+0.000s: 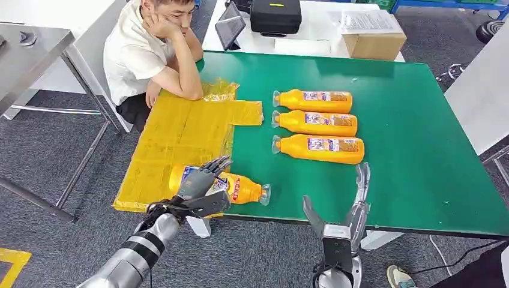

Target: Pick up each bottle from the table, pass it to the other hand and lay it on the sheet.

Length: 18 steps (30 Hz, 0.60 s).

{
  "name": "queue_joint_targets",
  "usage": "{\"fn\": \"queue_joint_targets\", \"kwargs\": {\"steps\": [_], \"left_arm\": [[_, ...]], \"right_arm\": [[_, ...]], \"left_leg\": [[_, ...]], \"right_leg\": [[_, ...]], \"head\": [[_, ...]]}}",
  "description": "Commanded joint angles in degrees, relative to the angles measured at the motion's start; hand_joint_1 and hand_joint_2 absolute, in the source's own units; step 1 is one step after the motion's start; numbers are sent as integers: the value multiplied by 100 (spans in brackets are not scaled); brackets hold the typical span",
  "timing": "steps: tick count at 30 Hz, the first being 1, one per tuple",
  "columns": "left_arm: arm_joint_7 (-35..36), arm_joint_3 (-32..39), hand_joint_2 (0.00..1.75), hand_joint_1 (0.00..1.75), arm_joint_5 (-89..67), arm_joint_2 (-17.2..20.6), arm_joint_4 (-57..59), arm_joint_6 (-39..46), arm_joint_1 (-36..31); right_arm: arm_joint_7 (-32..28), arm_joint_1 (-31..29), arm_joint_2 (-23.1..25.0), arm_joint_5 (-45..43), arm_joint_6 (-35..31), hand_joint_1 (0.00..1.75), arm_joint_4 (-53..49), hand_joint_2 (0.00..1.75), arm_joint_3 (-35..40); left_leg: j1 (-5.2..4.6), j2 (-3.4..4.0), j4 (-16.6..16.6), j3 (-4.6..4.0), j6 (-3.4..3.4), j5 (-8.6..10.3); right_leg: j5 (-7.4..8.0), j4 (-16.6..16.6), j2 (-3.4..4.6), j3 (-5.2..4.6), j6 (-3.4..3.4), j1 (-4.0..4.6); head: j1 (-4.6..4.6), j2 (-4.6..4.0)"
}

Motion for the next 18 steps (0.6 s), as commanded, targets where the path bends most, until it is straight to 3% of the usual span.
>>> {"fn": "queue_joint_targets", "kwargs": {"steps": [1,8,18], "left_arm": [[-63,-489,175,0,198,-67,-709,-330,155],[84,-1053,175,0,807,-54,-1521,-835,255],[-60,-1298,175,0,1389,-40,-2365,-363,486]], "right_arm": [[0,-80,-31,59,-13,0,205,175,-188],[0,-49,23,190,-13,0,148,175,-369],[0,14,88,468,-13,0,43,175,-473]], "left_leg": [[7,-9,-2,-2,-9,-4],[6,-5,1,-20,-8,-6],[7,2,0,-13,-15,-11]], "right_leg": [[-6,-4,-8,1,-10,7],[-8,0,-5,-17,-8,6],[-11,2,3,-13,-15,7]], "head": [[2,0],[2,0],[2,0]]}}
